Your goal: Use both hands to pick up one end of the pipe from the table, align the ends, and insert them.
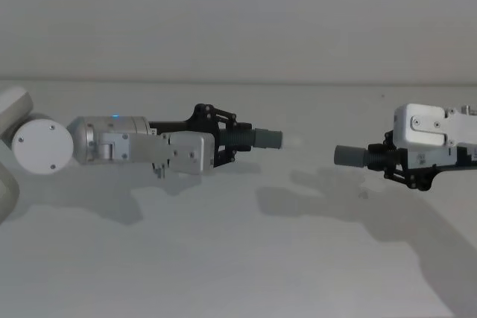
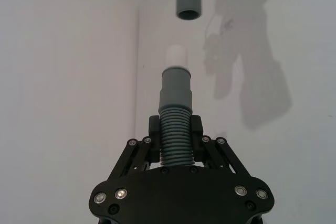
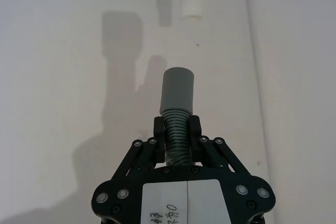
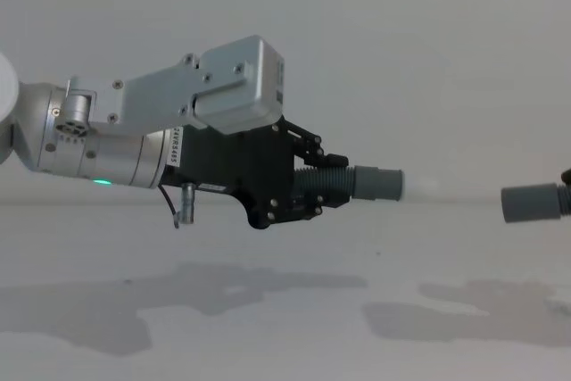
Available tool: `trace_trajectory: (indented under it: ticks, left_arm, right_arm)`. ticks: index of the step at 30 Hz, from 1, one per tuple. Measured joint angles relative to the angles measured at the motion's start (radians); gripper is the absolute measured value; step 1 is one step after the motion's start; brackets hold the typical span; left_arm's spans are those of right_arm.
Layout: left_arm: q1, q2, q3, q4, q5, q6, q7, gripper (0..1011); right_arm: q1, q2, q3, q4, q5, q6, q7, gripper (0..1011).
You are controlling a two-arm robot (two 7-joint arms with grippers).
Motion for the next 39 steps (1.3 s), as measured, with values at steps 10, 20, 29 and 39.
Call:
trace_trajectory:
  ticks: [10,20,29,39]
  left_arm:
    - [-0.001,0.002,0.001,-0.006,-0.001,-0.005,-0.005,323]
    - [-0.002,0.003,0.001,-0.009,-0.002,-0.007,-0.007,323]
    - [-0.002,0.003,0.001,-0.010,-0.002,-0.007,-0.008,323]
    - [-0.002,0.003,0.001,-0.010,-0.002,-0.008,-0.008,323]
  right_arm:
    - [-0.031,0.007,0.044,-0.018,0.019,-0.005,-0.058,256]
    - [-0.037,-0.006,0.057,-0.008,0.027,-0.024,-0.062,256]
    - [-0.022,-0.044,0.042,0.028,0.017,-0.046,-0.041,256]
    - [-0.011,-0.078,0.039,0.053,0.008,-0.067,-0.033,256]
